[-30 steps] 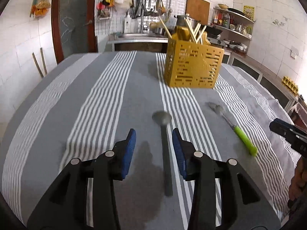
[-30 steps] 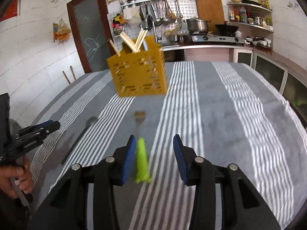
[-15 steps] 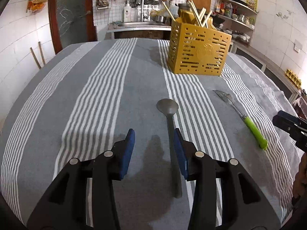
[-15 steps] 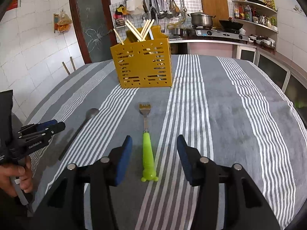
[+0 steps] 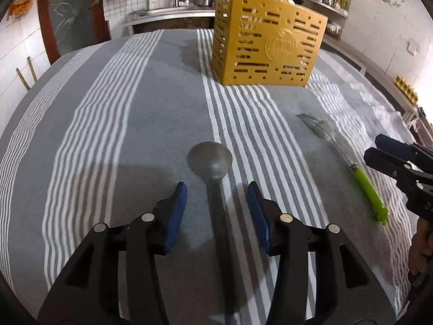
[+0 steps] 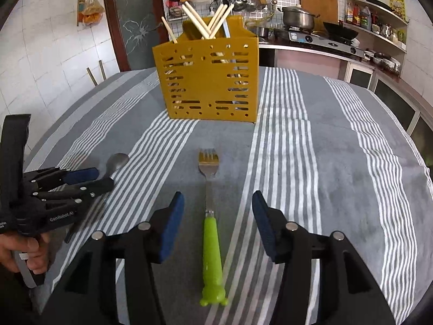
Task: Organize utensils
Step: 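Grasp the grey spoon with the left tool while the right tool grasps the green-handled fork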
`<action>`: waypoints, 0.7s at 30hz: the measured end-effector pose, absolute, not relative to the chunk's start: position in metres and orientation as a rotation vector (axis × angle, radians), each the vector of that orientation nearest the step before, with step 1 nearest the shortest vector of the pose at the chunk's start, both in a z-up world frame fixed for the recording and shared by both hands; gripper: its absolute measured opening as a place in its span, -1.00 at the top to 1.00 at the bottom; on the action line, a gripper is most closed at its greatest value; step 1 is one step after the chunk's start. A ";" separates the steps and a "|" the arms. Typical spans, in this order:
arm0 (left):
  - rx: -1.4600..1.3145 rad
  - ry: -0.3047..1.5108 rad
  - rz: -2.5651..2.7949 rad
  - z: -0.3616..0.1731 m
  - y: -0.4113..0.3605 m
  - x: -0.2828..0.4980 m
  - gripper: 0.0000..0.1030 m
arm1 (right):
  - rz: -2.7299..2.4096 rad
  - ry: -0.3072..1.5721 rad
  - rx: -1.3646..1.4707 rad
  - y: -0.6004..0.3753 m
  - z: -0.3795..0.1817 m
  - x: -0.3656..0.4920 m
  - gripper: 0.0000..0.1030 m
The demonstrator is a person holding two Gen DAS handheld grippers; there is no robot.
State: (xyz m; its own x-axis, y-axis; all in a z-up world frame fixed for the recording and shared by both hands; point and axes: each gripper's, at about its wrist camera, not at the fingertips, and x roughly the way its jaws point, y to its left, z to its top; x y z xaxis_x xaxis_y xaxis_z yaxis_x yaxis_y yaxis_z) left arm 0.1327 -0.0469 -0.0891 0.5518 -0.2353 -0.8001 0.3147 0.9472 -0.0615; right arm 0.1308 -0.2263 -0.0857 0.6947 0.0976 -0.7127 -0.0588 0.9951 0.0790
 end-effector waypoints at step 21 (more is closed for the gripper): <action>0.075 0.933 -0.331 -0.091 -0.048 0.169 0.32 | 0.117 0.934 0.010 -0.205 -0.108 0.194 -0.01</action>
State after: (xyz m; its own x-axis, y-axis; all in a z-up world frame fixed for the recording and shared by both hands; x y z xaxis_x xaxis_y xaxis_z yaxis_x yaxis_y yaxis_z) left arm 0.1687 -0.0476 -0.0906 0.5492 -0.2474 -0.7982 0.3116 0.9469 -0.0791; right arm 0.1938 -0.2049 -0.1076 0.5890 0.1053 -0.8012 -0.0963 0.9936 0.0598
